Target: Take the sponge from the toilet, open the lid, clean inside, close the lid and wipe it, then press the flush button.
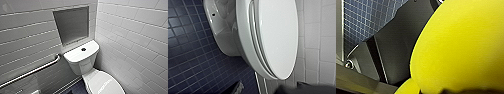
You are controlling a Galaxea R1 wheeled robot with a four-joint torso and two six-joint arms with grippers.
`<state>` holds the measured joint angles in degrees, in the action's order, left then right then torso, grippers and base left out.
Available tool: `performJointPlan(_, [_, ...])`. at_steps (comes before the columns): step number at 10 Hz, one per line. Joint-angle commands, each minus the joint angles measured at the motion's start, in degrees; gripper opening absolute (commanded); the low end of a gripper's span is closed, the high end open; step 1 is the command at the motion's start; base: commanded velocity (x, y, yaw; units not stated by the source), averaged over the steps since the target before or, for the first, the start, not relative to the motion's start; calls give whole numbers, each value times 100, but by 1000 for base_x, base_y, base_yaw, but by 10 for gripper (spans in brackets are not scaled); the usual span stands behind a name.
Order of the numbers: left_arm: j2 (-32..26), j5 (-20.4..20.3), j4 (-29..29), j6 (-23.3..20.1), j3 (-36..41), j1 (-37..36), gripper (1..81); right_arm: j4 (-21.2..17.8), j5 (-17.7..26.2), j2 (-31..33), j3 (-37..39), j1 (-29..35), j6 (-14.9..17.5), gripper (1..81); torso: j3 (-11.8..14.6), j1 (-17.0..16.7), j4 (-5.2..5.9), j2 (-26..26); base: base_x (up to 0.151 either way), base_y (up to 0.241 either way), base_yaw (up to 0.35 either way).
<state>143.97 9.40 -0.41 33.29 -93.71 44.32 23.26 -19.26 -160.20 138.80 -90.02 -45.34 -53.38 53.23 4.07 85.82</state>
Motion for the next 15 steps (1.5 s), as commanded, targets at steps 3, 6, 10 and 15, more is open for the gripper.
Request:
performJointPlan(3, [-658, 168, 1322, -25, 423, 1353, 811, -2904, 291, -586, 579, -224, 3000, 10, 0, 0, 0, 0, 0, 0, 0])
performJointPlan(6, [-676, 238, 1843, -148, 520, 2119, 811, -3099, 353, -235, -188, -258, 3708, 10, 0, 0, 0, 2, 0, 0, 0])
performJointPlan(10, [-799, 176, 2809, -410, 520, 3147, 811, -2537, 300, 1239, -2829, -215, 3778, 10, 2, 0, 0, 5, 0, 0, 0])
performJointPlan(15, [-704, 168, 2863, -464, 117, 3570, 811, -2581, -58, 2741, -4367, -48, 3690, 10, 6, -2, 0, 7, 0, 0, 0])
